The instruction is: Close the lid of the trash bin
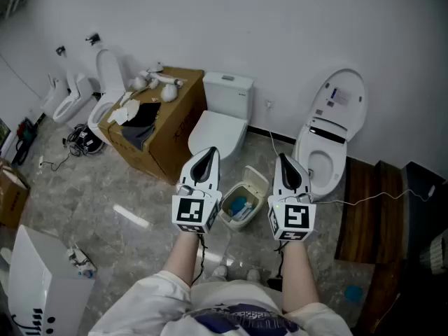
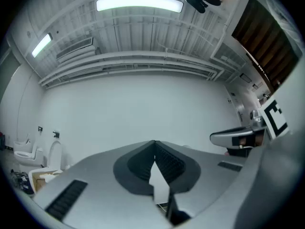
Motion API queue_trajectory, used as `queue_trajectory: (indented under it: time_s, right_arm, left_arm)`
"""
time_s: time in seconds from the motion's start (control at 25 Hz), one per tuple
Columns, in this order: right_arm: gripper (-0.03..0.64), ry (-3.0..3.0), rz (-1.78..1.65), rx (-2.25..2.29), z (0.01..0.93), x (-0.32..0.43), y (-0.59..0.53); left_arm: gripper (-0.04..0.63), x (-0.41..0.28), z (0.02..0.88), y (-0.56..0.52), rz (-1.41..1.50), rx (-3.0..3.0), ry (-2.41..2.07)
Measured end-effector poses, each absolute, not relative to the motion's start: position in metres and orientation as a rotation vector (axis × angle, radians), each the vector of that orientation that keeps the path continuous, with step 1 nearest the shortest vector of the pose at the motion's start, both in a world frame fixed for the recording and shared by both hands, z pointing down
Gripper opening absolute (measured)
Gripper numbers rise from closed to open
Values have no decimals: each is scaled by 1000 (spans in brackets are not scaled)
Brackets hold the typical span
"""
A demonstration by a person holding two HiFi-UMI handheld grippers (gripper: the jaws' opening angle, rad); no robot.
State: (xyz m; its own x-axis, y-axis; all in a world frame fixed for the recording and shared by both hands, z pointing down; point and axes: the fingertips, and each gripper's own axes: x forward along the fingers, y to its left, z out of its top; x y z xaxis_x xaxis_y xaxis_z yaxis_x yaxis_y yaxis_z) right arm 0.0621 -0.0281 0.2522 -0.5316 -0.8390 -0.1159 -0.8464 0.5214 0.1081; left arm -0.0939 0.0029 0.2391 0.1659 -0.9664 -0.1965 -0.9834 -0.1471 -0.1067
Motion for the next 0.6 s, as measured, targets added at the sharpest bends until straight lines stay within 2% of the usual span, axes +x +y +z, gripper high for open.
queue_trajectory:
  time_s: [0.32, 0.52, 0.56, 0.6]
  right_arm:
    - [2, 2698, 222, -1494, 256, 64, -27]
    - [11, 2669, 46, -1375, 258, 70, -24]
    - [48, 2676, 38, -1359, 258, 72, -24]
    - [144, 2679, 36, -1347, 258, 76, -23]
  left_arm:
    - [-2, -94, 241, 5, 121, -2225, 1903]
    - [0, -101, 242, 10, 144, -2245, 1924]
    - [5, -103, 240, 11, 165, -2257, 1930]
    - [76, -106, 238, 13, 187, -2272, 1934]
